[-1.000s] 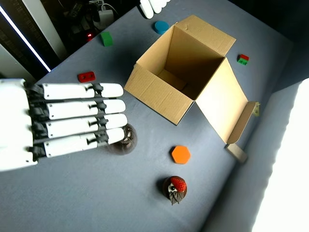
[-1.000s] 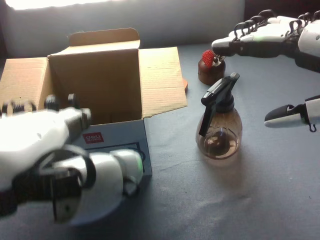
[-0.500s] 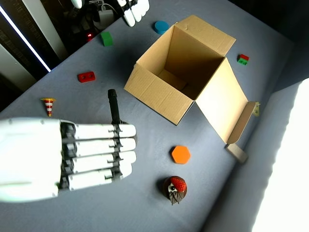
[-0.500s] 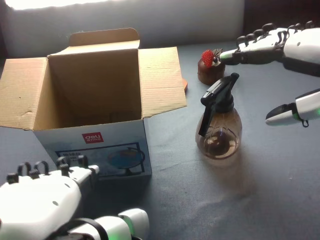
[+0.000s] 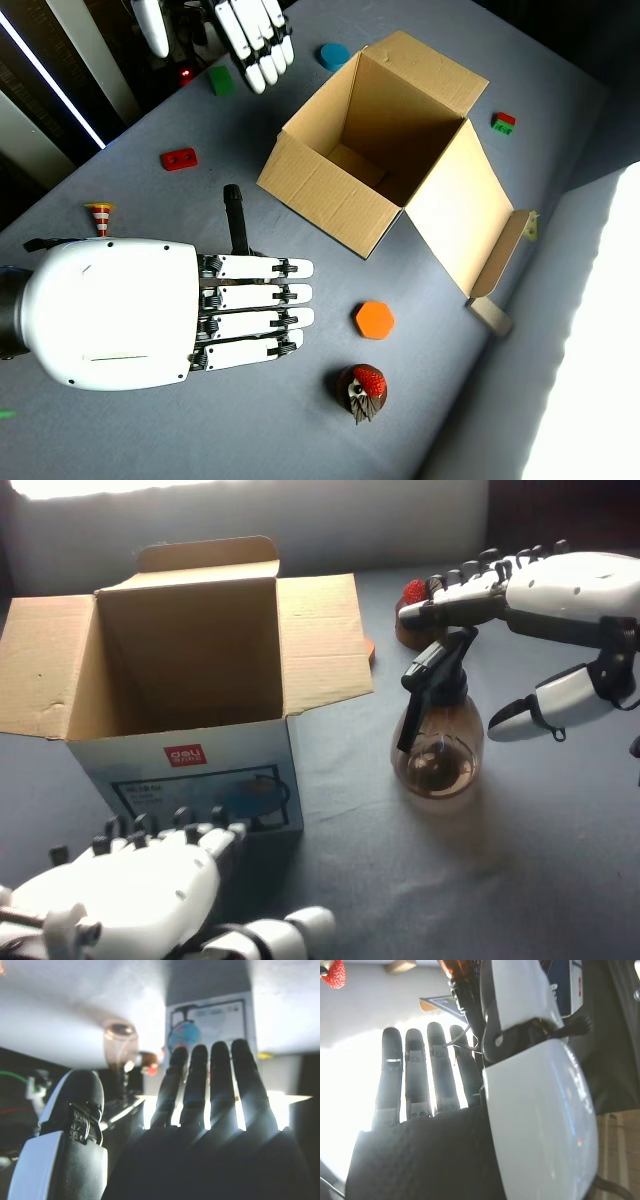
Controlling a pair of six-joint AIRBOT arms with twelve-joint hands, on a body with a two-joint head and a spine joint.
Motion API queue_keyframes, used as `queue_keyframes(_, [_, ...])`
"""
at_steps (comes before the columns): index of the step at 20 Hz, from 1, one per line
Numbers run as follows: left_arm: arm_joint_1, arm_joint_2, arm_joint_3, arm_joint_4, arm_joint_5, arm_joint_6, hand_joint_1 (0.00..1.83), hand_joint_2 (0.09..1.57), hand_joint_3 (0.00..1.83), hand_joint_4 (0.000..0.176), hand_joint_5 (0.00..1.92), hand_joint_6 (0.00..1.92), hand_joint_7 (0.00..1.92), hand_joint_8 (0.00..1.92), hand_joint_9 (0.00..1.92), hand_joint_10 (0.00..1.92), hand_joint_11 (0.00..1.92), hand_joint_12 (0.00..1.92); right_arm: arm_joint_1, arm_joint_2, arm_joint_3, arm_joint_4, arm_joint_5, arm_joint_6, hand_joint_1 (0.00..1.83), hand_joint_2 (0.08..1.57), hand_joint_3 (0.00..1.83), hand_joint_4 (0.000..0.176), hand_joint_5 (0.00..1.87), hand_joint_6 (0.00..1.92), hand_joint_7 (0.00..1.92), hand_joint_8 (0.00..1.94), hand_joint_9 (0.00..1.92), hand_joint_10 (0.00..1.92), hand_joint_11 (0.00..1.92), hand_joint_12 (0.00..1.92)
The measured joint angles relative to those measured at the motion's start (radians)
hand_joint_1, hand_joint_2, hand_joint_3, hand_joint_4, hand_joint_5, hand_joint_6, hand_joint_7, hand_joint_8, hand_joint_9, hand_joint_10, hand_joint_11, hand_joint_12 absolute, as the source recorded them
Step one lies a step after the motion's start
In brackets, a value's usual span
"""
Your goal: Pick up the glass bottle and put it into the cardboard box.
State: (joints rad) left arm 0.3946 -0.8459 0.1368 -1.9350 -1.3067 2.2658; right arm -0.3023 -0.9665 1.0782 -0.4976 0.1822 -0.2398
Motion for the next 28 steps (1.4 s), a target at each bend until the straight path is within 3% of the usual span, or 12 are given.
queue_keyframes(9, [0.102,-0.118,0.072,0.095,0.014,-0.101,0.0,1.26,0.0,0.0,0.06,0.0,0.06,0.0,0.06,0.0,0.0,0.21,0.011,-0.093,0.073,0.007,-0.029,-0.019,1.18,0.94,0.0,0.0,0.24,0.01,0.27,0.0,0.18,0.02,0.0,0.63])
queue_keyframes(13, [0.174,-0.124,0.087,0.138,0.027,-0.166,0.0,1.26,0.0,0.0,0.06,0.0,0.06,0.0,0.06,0.0,0.0,0.22,0.004,-0.109,0.088,0.007,-0.053,-0.02,1.18,0.94,0.0,0.0,0.24,0.01,0.27,0.0,0.18,0.02,0.0,0.63])
queue_keyframes(17, [0.208,-0.124,0.13,0.185,0.084,-0.171,0.0,1.26,0.0,0.0,0.06,0.0,0.06,0.0,0.06,0.0,0.0,0.21,0.004,-0.114,0.089,0.007,-0.046,-0.022,1.18,0.94,0.0,0.0,0.24,0.01,0.27,0.0,0.18,0.02,0.0,0.63])
queue_keyframes(28, [0.227,-0.124,0.181,0.202,0.153,-0.168,0.0,1.26,0.0,0.0,0.07,0.0,0.07,0.0,0.06,0.0,0.0,0.21,-0.002,-0.111,0.089,0.007,-0.046,0.008,1.18,0.94,0.0,0.0,0.24,0.0,0.28,0.0,0.19,0.02,0.0,0.63])
